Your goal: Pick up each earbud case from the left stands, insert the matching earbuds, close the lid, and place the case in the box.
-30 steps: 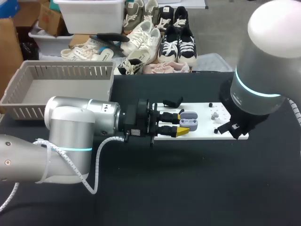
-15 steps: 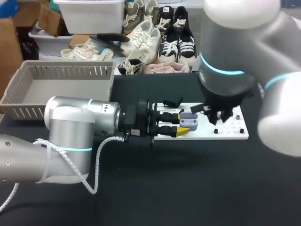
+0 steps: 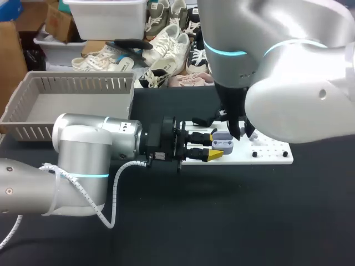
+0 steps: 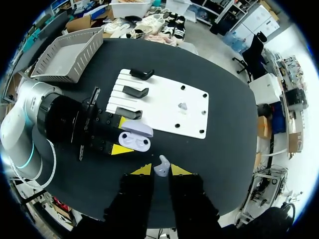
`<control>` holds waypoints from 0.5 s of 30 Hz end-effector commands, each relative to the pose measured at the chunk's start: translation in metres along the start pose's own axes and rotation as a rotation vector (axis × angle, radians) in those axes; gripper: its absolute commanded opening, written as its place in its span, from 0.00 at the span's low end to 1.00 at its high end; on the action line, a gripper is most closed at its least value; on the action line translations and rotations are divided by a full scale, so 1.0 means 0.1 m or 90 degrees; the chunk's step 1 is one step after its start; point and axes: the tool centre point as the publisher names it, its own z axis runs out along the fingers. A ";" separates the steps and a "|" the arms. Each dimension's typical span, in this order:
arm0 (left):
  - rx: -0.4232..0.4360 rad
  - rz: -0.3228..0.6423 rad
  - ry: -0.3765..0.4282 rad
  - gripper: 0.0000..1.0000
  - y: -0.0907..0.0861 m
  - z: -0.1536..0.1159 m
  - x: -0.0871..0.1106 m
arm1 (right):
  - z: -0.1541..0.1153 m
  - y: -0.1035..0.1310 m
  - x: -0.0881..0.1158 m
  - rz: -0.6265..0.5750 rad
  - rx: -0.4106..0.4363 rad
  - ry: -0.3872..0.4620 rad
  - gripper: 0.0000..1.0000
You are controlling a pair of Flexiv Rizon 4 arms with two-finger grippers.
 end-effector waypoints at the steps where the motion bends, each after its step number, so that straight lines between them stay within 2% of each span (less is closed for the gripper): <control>1: 0.001 0.000 -0.002 0.00 0.01 0.00 0.01 | 0.00 0.00 0.02 0.001 0.001 -0.002 0.00; 6: 0.001 0.000 -0.002 0.00 0.01 0.00 0.01 | 0.00 0.00 0.02 0.001 0.001 -0.002 0.00; 9: 0.001 0.000 -0.002 0.00 0.01 0.00 0.01 | -0.02 0.01 0.01 0.060 0.008 0.028 0.00; 10: 0.001 0.000 -0.002 0.00 0.01 0.00 0.01 | -0.03 0.00 0.02 0.077 0.036 0.036 0.00; 11: 0.001 0.000 -0.002 0.00 0.01 0.00 0.01 | -0.03 -0.02 0.03 0.104 0.041 0.046 0.00; 12: 0.001 0.000 -0.002 0.00 0.01 0.00 0.01 | -0.05 -0.03 0.03 0.134 0.022 0.069 0.00; 15: 0.001 0.000 -0.002 0.00 0.01 0.00 0.01 | -0.09 -0.06 0.05 0.183 0.014 0.089 0.00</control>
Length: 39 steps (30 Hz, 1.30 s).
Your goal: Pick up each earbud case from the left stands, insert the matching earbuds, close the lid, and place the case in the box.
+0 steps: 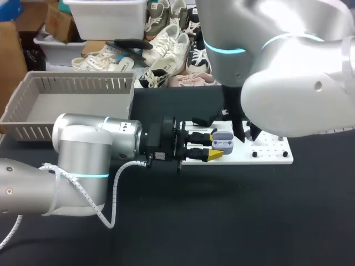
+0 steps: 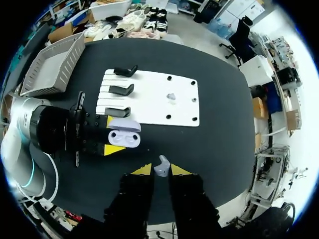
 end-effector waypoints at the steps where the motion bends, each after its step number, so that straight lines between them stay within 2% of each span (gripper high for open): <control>1: 0.001 0.000 -0.002 0.00 0.01 0.00 0.01 | -0.11 0.03 -0.05 0.081 -0.006 0.055 0.00; 8: 0.001 0.000 -0.002 0.00 0.01 0.00 0.01 | -0.05 0.15 0.06 0.114 -0.017 0.092 0.00; 11: 0.001 0.000 -0.002 0.00 0.01 0.00 0.01 | -0.04 0.20 0.09 0.123 -0.031 0.090 0.00; 27: 0.001 0.000 -0.002 0.00 0.01 0.00 0.01 | -0.04 0.20 0.09 0.123 -0.031 0.090 0.00; 30: 0.001 0.000 -0.002 0.00 0.01 0.00 0.01 | -0.03 0.27 0.06 0.134 -0.050 0.083 0.00; 39: 0.001 0.000 -0.002 0.00 0.01 0.00 0.01 | -0.02 0.36 -0.04 0.168 -0.058 0.076 0.00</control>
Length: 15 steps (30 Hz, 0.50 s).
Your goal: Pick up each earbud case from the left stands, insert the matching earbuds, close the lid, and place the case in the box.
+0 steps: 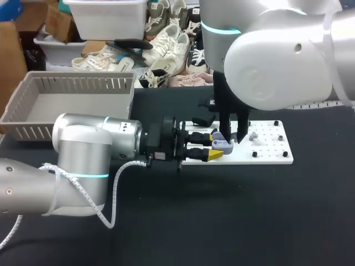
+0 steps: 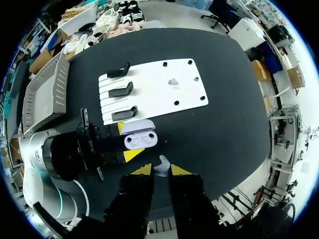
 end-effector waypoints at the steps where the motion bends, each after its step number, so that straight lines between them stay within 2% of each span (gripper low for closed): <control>1: 0.001 0.000 -0.002 0.00 0.01 0.00 0.01 | 0.01 0.06 0.00 0.005 0.001 -0.003 0.00; 15: 0.001 0.000 -0.002 0.00 0.01 0.00 0.01 | 0.00 0.20 -0.08 0.002 0.011 -0.024 0.00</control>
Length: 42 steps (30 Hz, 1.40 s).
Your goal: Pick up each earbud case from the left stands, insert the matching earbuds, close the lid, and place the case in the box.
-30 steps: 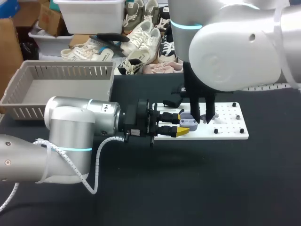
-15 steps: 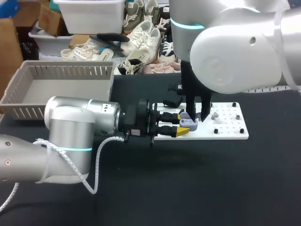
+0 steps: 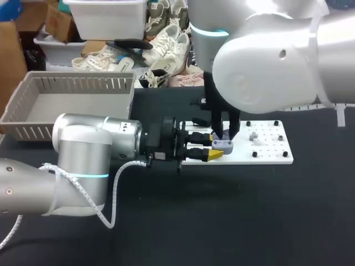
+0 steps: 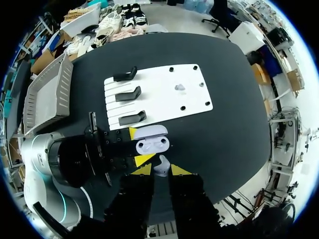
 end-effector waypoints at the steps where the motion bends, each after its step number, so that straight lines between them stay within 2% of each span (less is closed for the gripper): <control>1: 0.001 0.000 -0.002 0.00 0.01 0.00 0.01 | 0.02 0.03 -0.01 0.007 0.006 0.000 0.00; 42: 0.001 0.000 -0.002 0.00 0.01 0.00 0.01 | 0.26 0.03 -0.12 0.037 0.022 0.020 0.00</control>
